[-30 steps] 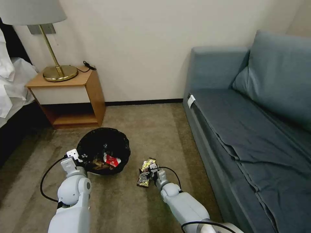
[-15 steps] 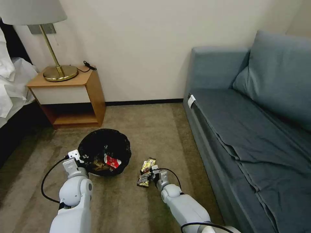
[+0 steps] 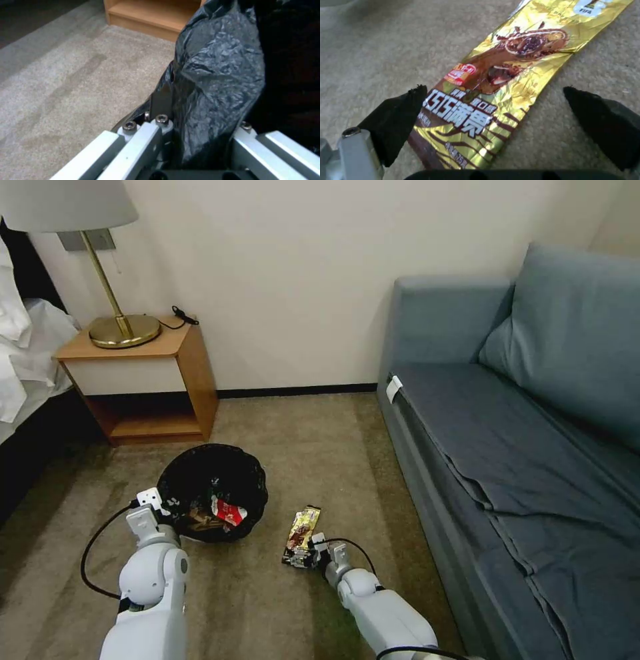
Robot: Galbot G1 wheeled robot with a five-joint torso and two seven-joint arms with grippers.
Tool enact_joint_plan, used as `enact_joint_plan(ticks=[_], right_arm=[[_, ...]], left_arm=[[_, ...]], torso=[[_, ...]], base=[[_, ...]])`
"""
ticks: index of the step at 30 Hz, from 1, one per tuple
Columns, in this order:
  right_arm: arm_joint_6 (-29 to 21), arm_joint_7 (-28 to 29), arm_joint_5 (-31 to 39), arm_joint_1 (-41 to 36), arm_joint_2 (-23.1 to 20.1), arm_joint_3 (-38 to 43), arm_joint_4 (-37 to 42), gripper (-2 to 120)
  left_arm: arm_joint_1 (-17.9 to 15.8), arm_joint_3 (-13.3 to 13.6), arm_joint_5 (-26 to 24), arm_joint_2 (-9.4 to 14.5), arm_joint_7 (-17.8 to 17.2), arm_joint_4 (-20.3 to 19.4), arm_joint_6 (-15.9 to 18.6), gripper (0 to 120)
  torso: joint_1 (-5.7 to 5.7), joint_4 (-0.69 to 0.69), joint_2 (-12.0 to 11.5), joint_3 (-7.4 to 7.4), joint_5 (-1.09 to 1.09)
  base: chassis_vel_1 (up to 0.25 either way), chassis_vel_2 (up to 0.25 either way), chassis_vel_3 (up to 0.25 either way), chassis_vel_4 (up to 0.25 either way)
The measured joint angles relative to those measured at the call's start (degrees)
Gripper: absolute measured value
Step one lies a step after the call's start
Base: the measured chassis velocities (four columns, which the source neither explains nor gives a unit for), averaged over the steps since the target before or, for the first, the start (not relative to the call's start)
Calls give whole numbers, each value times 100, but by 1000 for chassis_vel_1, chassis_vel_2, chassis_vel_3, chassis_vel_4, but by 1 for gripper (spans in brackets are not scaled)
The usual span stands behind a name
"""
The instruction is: Pick up the trash bin, then pick up the garbage on the floor and place it into the trash bin.
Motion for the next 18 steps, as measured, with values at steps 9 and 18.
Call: enact_joint_plan(ticks=[9,18], right_arm=[[294,-499,-274,45,-6,179,-247,88],[413,-608,-325,43,-3,235,-320,62]], left_arm=[[37,-11,-3,-4,1,-12,-24,2],[45,-14,-5,-11,-1,-65,-26,2]], torso=[[0,-3,0,0,-3],[0,0,0,1,0]], base=[[0,0,0,0],[0,0,0,0]])
